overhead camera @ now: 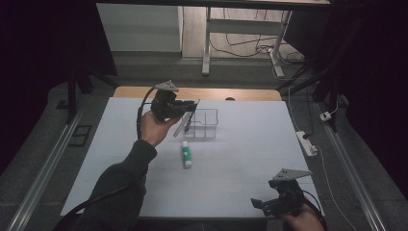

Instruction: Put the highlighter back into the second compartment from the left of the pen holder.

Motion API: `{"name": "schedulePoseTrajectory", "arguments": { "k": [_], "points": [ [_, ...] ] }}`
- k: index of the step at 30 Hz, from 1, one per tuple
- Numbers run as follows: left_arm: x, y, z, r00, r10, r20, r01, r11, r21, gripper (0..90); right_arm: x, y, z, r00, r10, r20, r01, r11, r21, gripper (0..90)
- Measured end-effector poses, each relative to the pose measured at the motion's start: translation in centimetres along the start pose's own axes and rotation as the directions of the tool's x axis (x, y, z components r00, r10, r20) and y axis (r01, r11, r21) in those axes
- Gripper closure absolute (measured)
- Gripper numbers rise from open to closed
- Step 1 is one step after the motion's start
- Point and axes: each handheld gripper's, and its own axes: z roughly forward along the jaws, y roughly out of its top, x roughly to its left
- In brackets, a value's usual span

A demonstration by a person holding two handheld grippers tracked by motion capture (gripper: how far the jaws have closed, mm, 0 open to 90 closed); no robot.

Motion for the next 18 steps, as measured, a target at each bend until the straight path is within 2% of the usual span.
{"name": "schedulePoseTrajectory", "arguments": {
  "k": [3,12,18],
  "points": [
    [0.2,0.4,0.7,1.0,0.003,0.0,-0.003,0.9999,-0.013,78.2,0.0,0.0,0.0,1.0,0.001,0.001,-0.001,1.0,-0.002,2.2],
    [0.4,1.9,2.6,0.9978,0.064,-0.013,-0.065,0.9968,-0.046,78.2,0.0,0.0,0.0,1.0,0.001,-0.002,-0.001,1.0,-0.003,2.2],
    [0.7,2.7,3.8,0.9974,0.069,-0.019,-0.071,0.9945,-0.078,78.2,0.0,0.0,0.0,1.0,0.002,-0.004,-0.002,1.0,-0.004,2.2]
  ]
}}
